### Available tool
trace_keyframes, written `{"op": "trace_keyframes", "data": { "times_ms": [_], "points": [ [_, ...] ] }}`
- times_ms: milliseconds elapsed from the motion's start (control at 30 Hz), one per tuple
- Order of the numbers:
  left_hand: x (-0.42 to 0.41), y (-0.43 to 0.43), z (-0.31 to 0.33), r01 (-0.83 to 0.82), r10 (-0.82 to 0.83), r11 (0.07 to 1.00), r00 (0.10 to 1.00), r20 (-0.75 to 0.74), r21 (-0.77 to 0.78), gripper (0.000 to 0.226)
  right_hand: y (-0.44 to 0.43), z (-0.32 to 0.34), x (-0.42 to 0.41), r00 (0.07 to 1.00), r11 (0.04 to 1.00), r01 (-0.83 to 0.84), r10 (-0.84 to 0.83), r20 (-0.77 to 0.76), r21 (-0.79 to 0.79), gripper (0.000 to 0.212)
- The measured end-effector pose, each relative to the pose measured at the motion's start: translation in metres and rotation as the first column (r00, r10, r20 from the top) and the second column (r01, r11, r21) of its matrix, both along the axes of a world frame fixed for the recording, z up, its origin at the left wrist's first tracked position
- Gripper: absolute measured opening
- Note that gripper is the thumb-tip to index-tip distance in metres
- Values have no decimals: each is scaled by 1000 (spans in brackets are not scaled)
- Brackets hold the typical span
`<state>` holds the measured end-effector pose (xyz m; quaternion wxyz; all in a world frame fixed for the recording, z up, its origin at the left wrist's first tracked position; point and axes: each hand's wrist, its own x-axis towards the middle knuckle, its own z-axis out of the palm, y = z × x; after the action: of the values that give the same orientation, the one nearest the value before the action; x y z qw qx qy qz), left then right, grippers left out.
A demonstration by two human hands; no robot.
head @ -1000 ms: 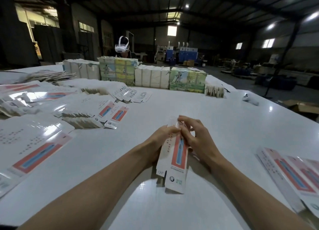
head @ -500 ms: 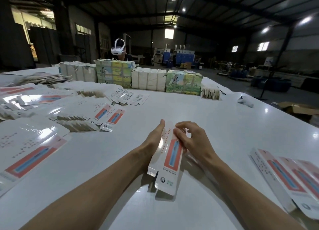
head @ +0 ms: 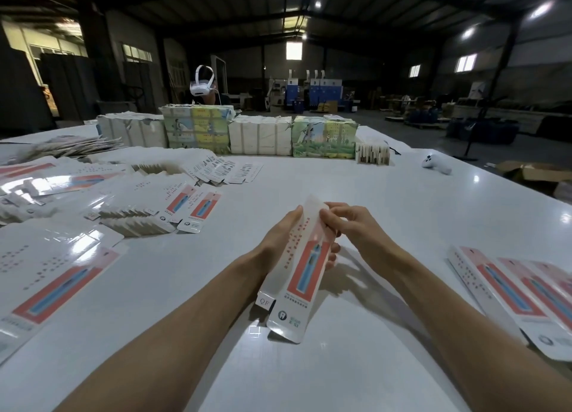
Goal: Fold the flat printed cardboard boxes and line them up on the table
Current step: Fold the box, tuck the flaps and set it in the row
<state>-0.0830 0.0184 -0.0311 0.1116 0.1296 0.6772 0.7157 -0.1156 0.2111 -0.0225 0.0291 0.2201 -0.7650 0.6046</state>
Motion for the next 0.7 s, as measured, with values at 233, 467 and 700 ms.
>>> {"op": "trace_keyframes", "data": {
  "times_ms": [233,467,700],
  "points": [
    [-3,8,2,-12,17,991,999,34,-135,68,0,3,11,966,962,-74,134,222,-261,40],
    [0,32,12,72,-98,991,963,250,109,70,-4,2,12,949,883,-77,207,238,-462,48],
    [-16,6,2,-112,86,979,985,151,172,60,-26,-8,14,975,945,-28,98,200,-326,50]
  ]
}}
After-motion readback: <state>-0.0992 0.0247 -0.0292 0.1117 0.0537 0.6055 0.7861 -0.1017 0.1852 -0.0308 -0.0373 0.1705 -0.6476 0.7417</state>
